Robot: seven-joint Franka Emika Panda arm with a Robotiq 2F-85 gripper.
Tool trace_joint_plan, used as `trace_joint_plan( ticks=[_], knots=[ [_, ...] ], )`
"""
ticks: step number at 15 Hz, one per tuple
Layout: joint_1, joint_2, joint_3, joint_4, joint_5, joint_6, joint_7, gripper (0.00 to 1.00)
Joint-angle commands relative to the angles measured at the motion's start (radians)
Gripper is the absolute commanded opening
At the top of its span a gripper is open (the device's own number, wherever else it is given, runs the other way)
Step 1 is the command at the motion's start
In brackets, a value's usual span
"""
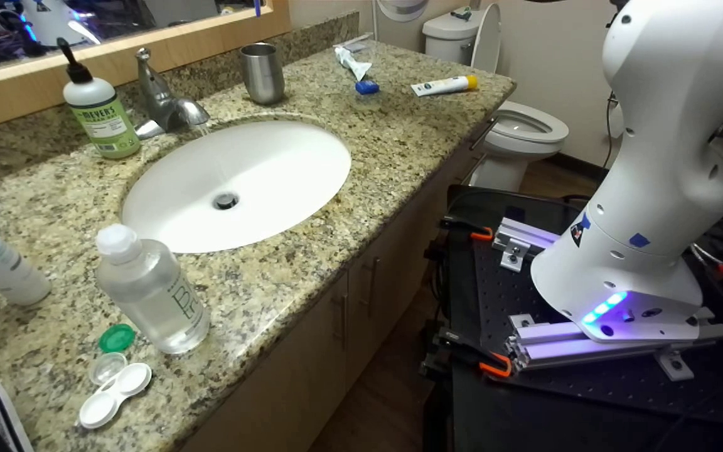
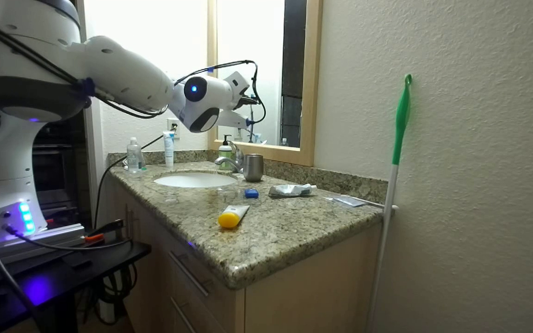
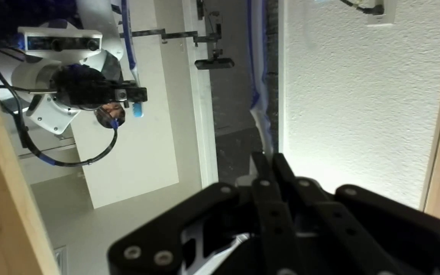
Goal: Turn the faucet handle upwards pick up the toothbrush wash it and then place it in the cup afterward turn the faucet handle downwards
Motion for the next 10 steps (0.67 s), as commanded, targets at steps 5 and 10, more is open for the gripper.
trace_joint_plan(
  ticks=[5,10],
  knots=[
    [-0.002,-0.049,-0.006,0.023,-0.009,-0.001,-0.026,0.01],
    [0.041,-0.053,-0.043,0.061,-0.018,-0.008,-0.038,0.01]
  ],
)
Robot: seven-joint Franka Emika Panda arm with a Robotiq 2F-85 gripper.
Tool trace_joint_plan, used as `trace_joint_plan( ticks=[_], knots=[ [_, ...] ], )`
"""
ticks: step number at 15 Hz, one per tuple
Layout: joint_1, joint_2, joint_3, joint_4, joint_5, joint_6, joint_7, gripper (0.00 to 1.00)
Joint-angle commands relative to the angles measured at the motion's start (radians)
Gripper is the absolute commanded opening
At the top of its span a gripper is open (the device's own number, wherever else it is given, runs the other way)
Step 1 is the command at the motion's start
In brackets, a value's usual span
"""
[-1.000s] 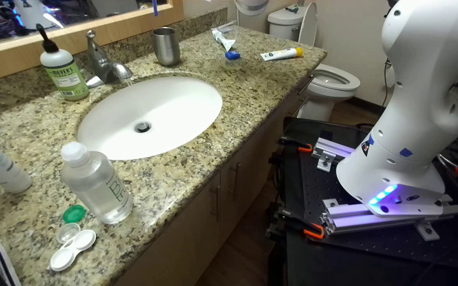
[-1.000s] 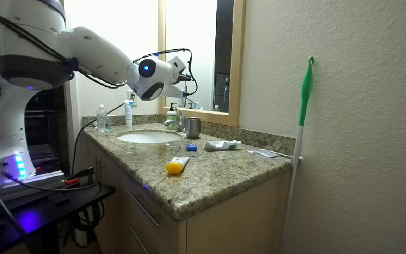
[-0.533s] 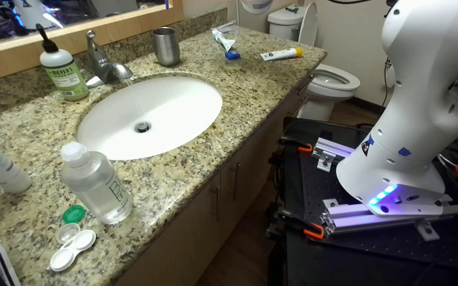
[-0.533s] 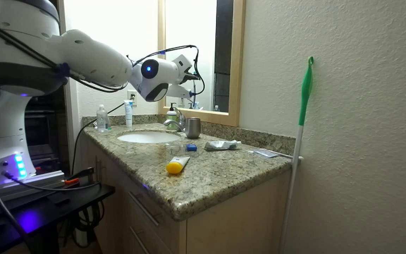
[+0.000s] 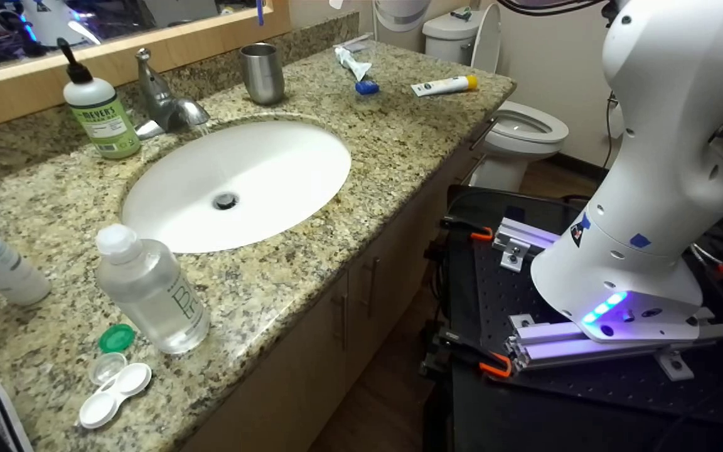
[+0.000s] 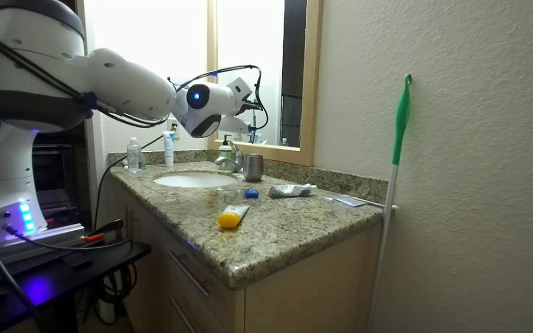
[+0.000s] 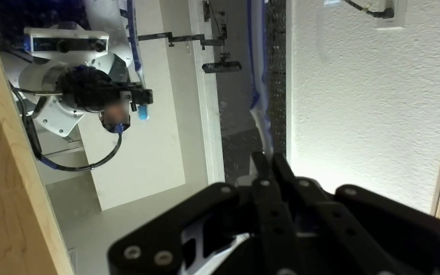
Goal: Turn the faucet handle upwards pick up the toothbrush wash it and then place it in the cup afterward turn the faucet handle downwards
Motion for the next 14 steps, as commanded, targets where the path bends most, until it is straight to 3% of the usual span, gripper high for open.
trace_joint_plan(
  ticks=[1,10,14],
  knots=[
    [0.033,-0.003,-0.025,0.053,-0.012,-0.006,-0.01,0.01],
    [0.064,0.062,-0.094,0.119,0.052,-0.01,0.037,0.01],
    [0.007,-0.02,0.027,0.028,-0.032,-0.047,0.062,0.01]
  ],
)
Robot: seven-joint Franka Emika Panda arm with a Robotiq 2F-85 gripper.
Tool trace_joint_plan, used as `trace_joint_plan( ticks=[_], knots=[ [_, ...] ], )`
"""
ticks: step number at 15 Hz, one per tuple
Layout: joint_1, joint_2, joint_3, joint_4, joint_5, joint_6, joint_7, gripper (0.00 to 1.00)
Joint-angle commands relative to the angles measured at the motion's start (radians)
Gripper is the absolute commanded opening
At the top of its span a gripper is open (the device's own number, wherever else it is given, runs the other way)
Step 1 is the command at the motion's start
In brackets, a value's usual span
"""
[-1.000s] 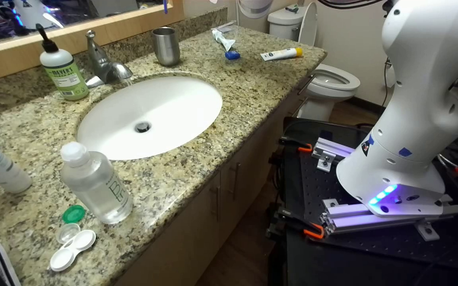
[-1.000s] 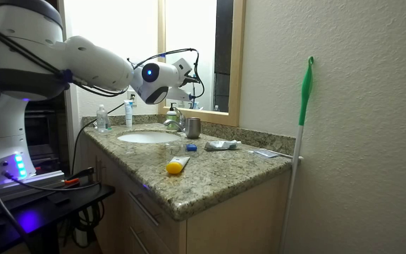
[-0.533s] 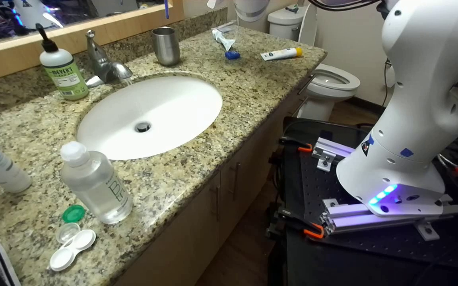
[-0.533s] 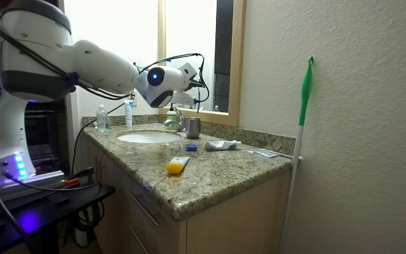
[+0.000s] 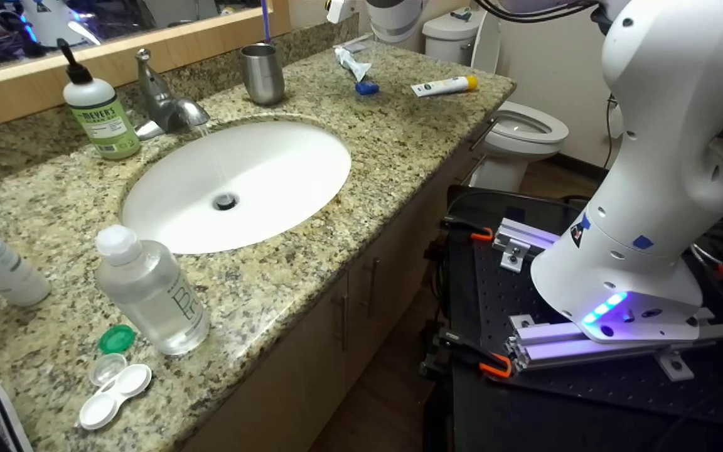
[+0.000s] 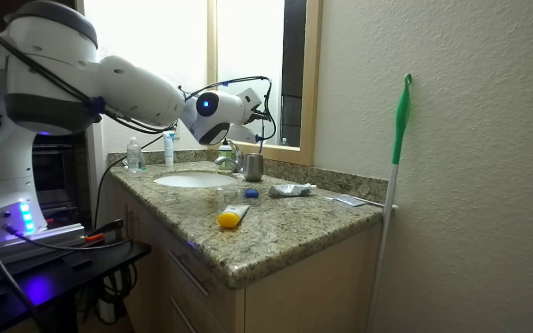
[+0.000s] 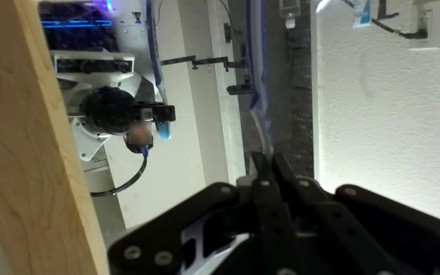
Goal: Turn the faucet handle upwards pick up the toothbrush wash it and then place it in the cup afterward turn the faucet handle downwards
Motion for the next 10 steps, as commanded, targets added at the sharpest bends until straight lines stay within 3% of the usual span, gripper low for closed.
trace_joint_plan(
  ticks=[1,4,10],
  knots=[
    [-0.059,-0.028,0.114,-0.092,-0.05,-0.049,0.038,0.01],
    [-0.066,0.027,0.14,-0.105,-0.019,-0.041,0.095,0.01],
    [-0.087,0.056,0.089,-0.078,-0.024,-0.036,0.094,0.01]
  ],
)
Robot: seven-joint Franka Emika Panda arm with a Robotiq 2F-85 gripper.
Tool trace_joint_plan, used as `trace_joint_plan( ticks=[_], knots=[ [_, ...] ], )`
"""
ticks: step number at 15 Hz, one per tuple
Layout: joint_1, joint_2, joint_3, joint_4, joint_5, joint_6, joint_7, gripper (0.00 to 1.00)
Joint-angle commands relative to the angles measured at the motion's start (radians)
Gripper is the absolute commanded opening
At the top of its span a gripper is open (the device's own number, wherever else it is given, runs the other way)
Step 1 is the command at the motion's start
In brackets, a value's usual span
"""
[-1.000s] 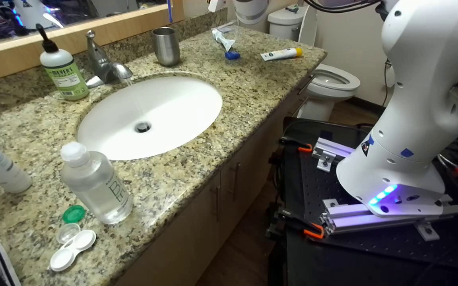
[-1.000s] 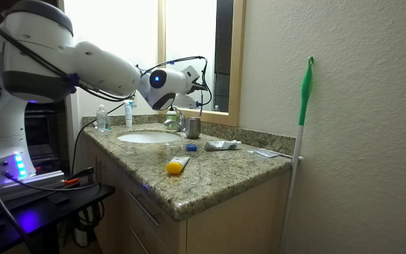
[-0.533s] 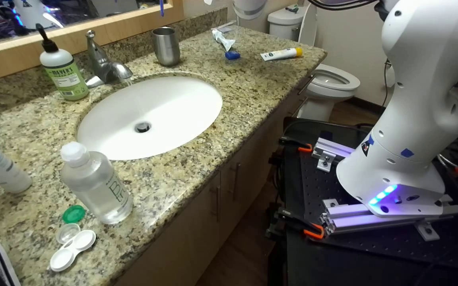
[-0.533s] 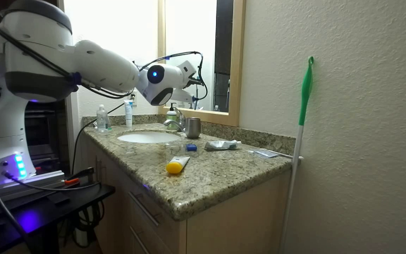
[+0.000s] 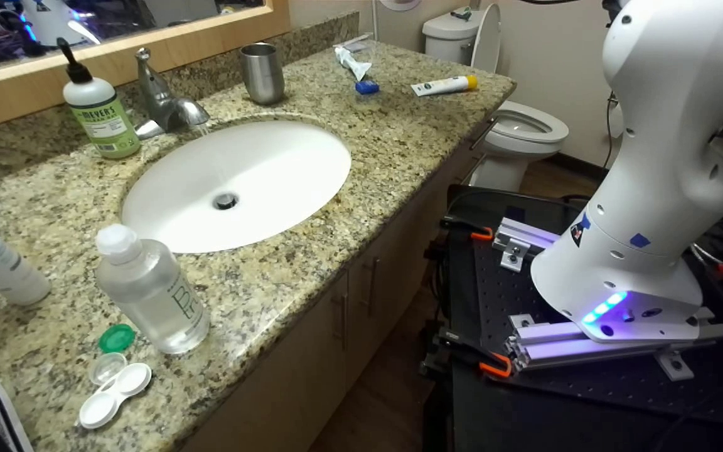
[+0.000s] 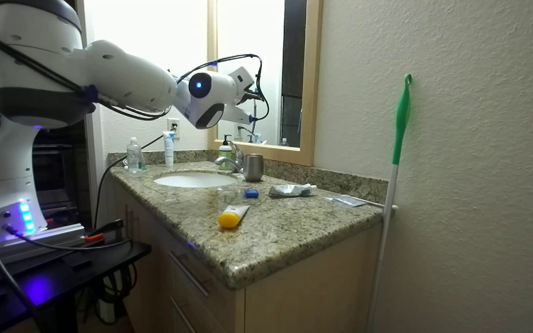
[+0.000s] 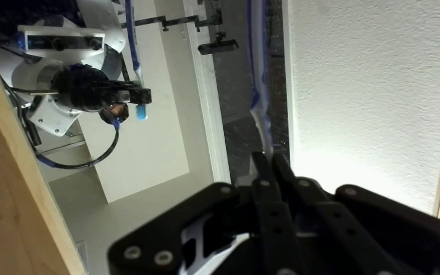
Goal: Turn the faucet handle upwards pick up the toothbrush wash it and then place it in the cup afterward turn the faucet handle downwards
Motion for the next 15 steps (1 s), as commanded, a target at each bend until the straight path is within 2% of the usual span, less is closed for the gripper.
trace_joint_plan(
  ticks=[1,9,12,13,15],
  knots=[
    [-0.029,0.052,-0.039,-0.001,0.01,-0.012,0.011,0.01],
    [-0.027,0.094,-0.097,-0.012,0.03,-0.057,0.026,0.01],
    [-0.026,0.079,-0.094,-0.023,0.025,-0.101,0.022,0.01],
    [-0.021,0.03,-0.083,-0.001,0.006,-0.085,-0.001,0.05],
    [-0.019,0.03,-0.083,-0.005,0.007,-0.096,-0.002,0.05]
  ],
)
